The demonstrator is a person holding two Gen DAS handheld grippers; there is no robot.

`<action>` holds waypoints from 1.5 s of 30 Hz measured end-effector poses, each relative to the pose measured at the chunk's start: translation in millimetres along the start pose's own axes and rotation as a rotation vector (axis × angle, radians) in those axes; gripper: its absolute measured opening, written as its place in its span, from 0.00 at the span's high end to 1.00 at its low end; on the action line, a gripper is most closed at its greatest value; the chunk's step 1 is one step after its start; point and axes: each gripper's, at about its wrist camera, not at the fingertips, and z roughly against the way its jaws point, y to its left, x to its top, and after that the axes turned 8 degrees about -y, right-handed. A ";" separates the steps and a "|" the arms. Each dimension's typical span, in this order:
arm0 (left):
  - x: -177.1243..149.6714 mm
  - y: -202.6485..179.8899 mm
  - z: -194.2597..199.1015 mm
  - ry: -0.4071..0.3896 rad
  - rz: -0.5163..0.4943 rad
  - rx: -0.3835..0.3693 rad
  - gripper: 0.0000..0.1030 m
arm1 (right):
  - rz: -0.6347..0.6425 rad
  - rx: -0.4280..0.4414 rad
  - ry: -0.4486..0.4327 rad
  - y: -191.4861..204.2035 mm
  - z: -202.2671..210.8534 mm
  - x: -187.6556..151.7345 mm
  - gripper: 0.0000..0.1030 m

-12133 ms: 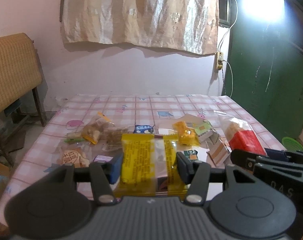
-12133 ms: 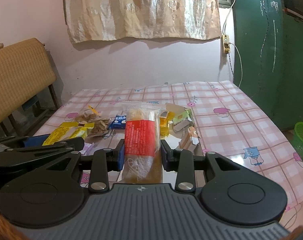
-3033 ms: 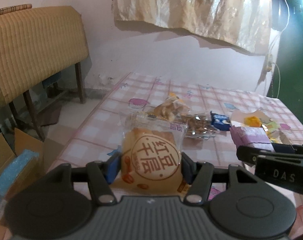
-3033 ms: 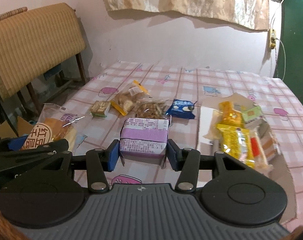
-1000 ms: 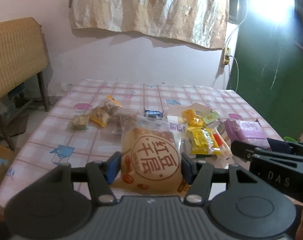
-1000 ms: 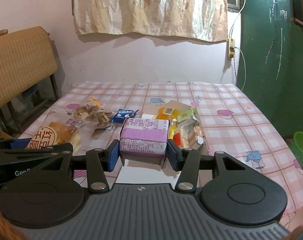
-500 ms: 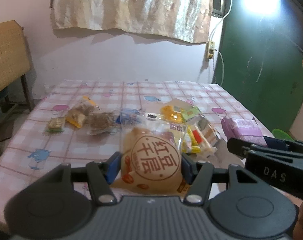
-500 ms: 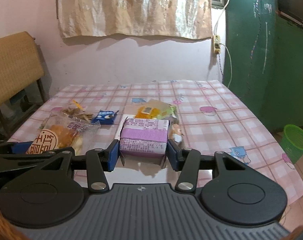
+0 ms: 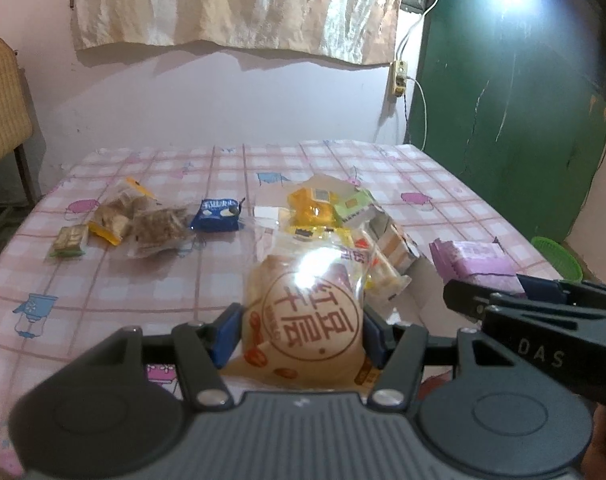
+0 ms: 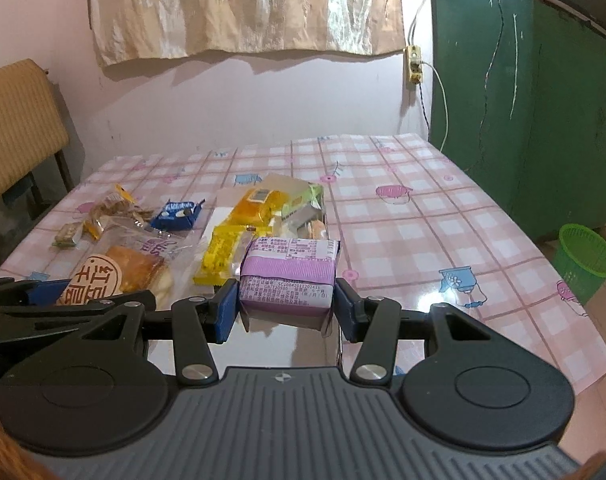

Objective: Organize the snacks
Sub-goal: 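Lower both items into the white box and open both tools, then withdraw both tools from the white box toward the snack pile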

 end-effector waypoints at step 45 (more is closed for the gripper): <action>9.4 75.4 0.4 0.005 0.098 0.185 0.29 | 0.053 0.071 0.018 54.9 -46.3 9.3 0.06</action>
